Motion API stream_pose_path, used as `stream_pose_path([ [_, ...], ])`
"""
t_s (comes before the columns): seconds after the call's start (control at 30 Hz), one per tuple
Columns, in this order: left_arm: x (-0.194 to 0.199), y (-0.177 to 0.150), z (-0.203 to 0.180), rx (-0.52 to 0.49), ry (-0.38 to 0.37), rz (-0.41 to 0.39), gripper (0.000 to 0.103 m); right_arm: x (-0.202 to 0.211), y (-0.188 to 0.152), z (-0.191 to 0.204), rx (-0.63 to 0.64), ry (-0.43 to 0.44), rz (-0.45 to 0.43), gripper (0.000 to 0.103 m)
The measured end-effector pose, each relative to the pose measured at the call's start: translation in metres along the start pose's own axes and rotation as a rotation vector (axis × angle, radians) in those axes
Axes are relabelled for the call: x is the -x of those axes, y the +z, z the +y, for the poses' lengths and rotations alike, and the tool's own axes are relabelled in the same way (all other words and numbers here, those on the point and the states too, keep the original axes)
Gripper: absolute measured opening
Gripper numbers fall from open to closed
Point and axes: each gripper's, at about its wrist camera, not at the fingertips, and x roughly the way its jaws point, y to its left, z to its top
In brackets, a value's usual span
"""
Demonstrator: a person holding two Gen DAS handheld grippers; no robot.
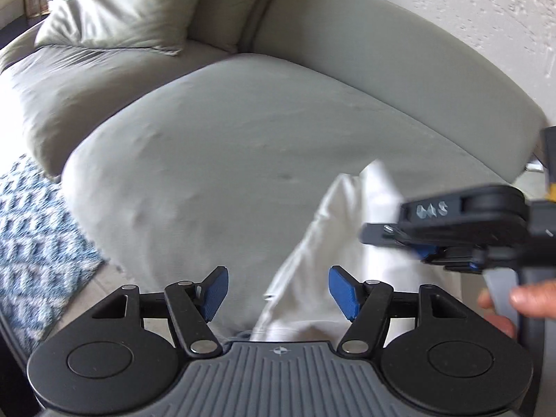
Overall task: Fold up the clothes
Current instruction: 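Grasp the sweatshirt side with the right tool and fold it lengthwise over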
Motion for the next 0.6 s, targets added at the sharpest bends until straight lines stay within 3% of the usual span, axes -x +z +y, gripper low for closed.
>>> stream_pose_path([
  [0.13, -0.003, -0.006, 0.011, -0.01, -0.031, 0.025, 0.065, 0.028, -0.014, -0.017, -0.108, 0.104, -0.05, 0.063],
  [0.2, -0.009, -0.007, 0.012, -0.01, -0.067, 0.043, 0.065, 0.053, -0.022, -0.037, -0.094, 0.086, -0.083, 0.071],
  [0.33, -0.025, -0.005, -0.013, -0.028, -0.17, 0.1, 0.065, 0.094, -0.043, -0.093, -0.124, 0.028, -0.09, 0.072],
  [0.47, -0.034, -0.007, -0.045, 0.006, -0.191, 0.157, 0.069, 0.108, -0.071, -0.143, -0.212, 0.048, -0.069, 0.073],
  [0.53, -0.036, -0.007, -0.051, 0.061, -0.199, 0.163, 0.07, 0.102, -0.08, -0.156, -0.251, 0.133, -0.074, 0.071],
  [0.6, -0.036, -0.007, -0.049, 0.117, -0.175, 0.147, 0.07, 0.089, -0.081, -0.157, -0.266, 0.277, -0.076, 0.062],
])
